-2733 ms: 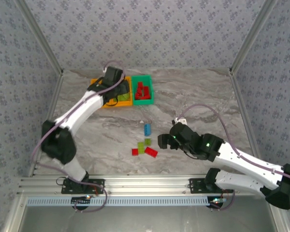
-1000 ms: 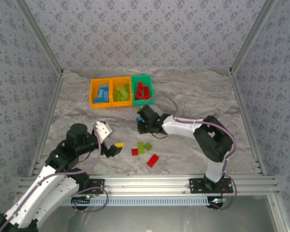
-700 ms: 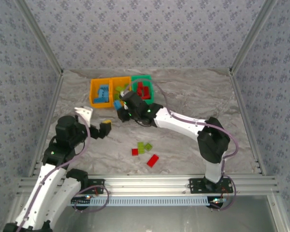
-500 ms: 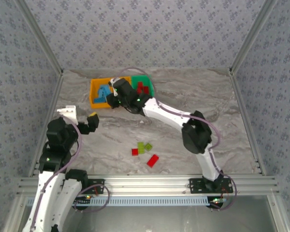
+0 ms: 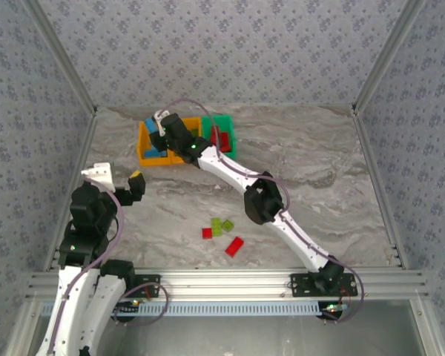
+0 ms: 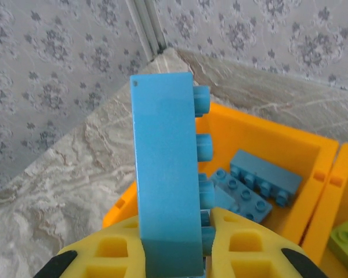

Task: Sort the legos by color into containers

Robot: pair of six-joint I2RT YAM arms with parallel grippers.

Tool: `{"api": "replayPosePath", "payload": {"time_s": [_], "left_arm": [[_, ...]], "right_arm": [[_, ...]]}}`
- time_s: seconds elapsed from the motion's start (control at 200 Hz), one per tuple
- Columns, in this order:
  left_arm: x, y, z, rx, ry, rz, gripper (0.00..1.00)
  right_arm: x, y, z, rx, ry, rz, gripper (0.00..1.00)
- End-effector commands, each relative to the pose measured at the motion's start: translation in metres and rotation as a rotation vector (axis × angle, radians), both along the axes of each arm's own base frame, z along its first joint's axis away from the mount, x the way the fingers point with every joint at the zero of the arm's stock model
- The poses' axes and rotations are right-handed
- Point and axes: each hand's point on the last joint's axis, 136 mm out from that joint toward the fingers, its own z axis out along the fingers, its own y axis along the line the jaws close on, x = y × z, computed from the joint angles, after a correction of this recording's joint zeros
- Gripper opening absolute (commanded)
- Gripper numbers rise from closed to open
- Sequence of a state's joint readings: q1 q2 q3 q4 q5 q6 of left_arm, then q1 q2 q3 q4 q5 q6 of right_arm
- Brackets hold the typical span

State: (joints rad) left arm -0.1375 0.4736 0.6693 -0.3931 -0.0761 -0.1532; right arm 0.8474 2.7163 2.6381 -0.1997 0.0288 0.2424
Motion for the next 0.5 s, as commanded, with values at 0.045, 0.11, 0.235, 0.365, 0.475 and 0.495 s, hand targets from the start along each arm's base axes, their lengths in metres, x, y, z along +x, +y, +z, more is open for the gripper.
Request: {"api": "replayPosePath", "payload": {"time_s": [0.045,0.11,0.235,0.365,0.475,0.495], "left_arm": [[-0.001,0.003,0.001,0.027,-0.001,0.008,0.99],[-0.001,0.002,0.001,0.032,-0.003,0.002,0.99],[-0.003,0.002,0.002,0.042,-0.012,-0.005,0.99],[-0.005,0.006,0.002,0.062,-0.026,0.015,0.99],[-0.005,0.010,0.001,0.074,-0.027,0.031,0.99],[-0.005,0.009,0.001,0.075,-0.027,0.030,0.99]], "right_arm": [[0.020,0.006,0.038,0.167,-0.107,0.012,0.41],[0.020,0.007,0.051,0.199,-0.133,0.021,0.51],[0.017,0.004,0.078,0.256,-0.130,0.038,0.53],[0.000,-0.001,0.104,0.241,-0.081,0.090,0.53],[-0.025,-0.019,0.116,0.136,-0.014,0.129,0.55],[-0.029,-0.023,0.118,0.120,0.000,0.130,0.56]]}}
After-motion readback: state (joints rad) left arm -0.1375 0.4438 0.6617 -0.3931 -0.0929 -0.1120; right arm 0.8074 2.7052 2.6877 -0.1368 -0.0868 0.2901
